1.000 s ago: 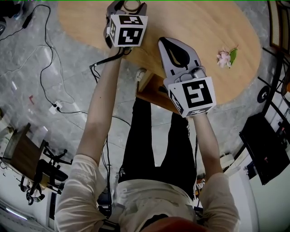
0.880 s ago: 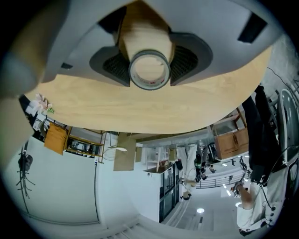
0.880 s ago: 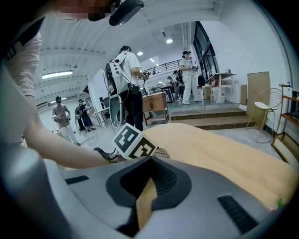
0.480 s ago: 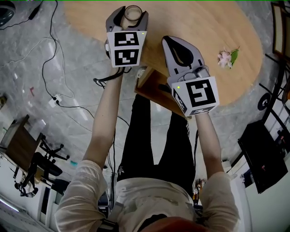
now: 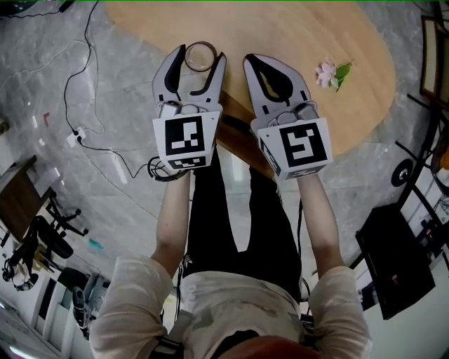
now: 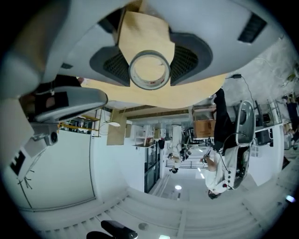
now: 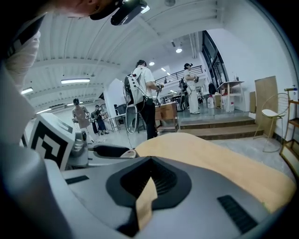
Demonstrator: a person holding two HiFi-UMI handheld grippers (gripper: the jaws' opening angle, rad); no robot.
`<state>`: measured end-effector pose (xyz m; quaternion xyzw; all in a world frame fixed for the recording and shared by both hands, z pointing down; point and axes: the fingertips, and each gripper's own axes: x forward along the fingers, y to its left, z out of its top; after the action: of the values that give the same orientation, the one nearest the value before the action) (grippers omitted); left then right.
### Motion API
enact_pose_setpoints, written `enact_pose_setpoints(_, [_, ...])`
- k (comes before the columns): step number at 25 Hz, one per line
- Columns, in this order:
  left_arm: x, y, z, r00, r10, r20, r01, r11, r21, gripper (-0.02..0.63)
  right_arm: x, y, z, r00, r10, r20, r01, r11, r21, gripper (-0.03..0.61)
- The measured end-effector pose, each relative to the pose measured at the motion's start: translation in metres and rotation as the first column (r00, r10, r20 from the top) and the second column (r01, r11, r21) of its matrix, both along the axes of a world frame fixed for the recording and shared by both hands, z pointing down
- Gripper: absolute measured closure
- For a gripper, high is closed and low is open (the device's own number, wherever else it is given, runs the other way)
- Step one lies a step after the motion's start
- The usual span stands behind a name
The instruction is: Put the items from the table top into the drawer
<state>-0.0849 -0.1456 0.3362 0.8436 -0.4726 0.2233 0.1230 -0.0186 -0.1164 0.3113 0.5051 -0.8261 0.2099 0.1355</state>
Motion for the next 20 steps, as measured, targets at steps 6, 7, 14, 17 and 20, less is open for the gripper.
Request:
enact_pose_setpoints(6, [0.018, 0.044, -0.027, 0.99, -0.131, -0.045, 0.134, 0.989, 0.062, 0.334, 0.029, 0.055, 0.015, 0.998, -0.067, -0.017, 0.067, 0.997, -0.031, 0.574])
enact_pose_setpoints(7, [0.02, 0.051, -0.029, 0.989, -0.141, -0.044, 0.143, 0.988, 0.064, 0.334, 0.034, 0.062, 0.018, 0.997, -0.073, -0.02, 0.072, 0.997, -0.039, 0.574])
enact_pose_setpoints(14, [0.016, 0.087, -0.017, 0.992, -0.124, 0.016, 0.124, 0.992, 0.024, 0.334, 0.043, 0.081, 0.025, 0.998, -0.056, -0.017, 0.055, 0.997, -0.059, 0.574])
enact_pose_setpoints(17, [0.008, 0.094, -0.011, 0.993, -0.12, 0.023, 0.12, 0.993, 0.004, 0.334, 0.036, 0.085, 0.023, 0.998, -0.069, -0.012, 0.068, 0.996, -0.057, 0.574])
enact_pose_setpoints(20, [0.002, 0.102, 0.028, 0.987, -0.16, -0.01, 0.158, 0.983, -0.094, 0.334, 0.031, 0.091, 0.027, 0.996, -0.087, -0.022, 0.085, 0.994, -0.069, 0.574])
